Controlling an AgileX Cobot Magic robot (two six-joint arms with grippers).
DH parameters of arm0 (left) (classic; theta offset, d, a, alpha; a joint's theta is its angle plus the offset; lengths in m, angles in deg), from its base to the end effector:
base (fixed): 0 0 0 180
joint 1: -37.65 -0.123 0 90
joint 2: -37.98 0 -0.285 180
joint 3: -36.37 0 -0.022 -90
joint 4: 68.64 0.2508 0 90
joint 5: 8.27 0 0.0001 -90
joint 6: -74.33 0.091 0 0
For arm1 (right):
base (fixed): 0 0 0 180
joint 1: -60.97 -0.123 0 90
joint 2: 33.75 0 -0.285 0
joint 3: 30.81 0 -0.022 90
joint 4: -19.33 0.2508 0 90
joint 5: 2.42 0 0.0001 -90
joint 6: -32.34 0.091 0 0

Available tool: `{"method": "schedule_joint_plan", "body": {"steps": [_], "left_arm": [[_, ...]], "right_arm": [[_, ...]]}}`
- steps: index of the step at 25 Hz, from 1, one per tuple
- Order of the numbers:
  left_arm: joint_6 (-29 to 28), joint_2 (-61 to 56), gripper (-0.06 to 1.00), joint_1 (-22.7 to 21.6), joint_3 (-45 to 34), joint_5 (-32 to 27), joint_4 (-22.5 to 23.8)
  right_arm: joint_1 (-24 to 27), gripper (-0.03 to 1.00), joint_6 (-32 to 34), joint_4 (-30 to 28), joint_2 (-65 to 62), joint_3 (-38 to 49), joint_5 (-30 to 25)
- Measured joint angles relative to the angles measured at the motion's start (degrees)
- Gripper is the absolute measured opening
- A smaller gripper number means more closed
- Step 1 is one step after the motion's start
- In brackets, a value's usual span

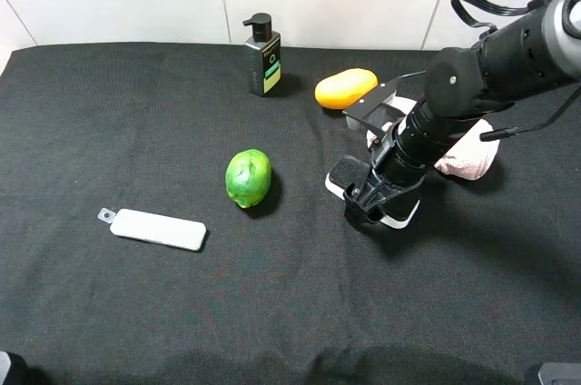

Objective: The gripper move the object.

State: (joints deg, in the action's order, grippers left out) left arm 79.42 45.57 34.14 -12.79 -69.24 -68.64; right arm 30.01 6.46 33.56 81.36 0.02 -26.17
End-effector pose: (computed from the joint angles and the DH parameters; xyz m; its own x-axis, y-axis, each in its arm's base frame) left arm -0.0043 -0.0003 0.2741 -0.4679 0.0602 -0.8817 -0.0198 0.9967 0.0785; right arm 0.2498 0.1604 0.0967 -0.7038 -0.6796 -0.2070 -0.7016 0.7106 0.0526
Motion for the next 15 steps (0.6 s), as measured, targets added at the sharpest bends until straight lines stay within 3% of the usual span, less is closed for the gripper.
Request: {"method": "schedule_joint_plan", "body": {"steps": [3, 12, 15], "left_arm": [[0.0, 0.0, 0.76, 0.0, 0.0, 0.0, 0.0], [0.0, 0.0, 0.76, 0.0, 0.0, 0.0, 0.0], [0.0, 0.0, 0.76, 0.0, 0.0, 0.0, 0.0]], "right_arm": [[0.0, 0.68, 0.0, 0.2, 0.0, 0.0, -0.1], [0.0, 0.48, 0.0, 0.4, 0.0, 0.0, -0.2], [0.0, 0.46, 0.0, 0.4, 0.0, 0.0, -0.2]]}}
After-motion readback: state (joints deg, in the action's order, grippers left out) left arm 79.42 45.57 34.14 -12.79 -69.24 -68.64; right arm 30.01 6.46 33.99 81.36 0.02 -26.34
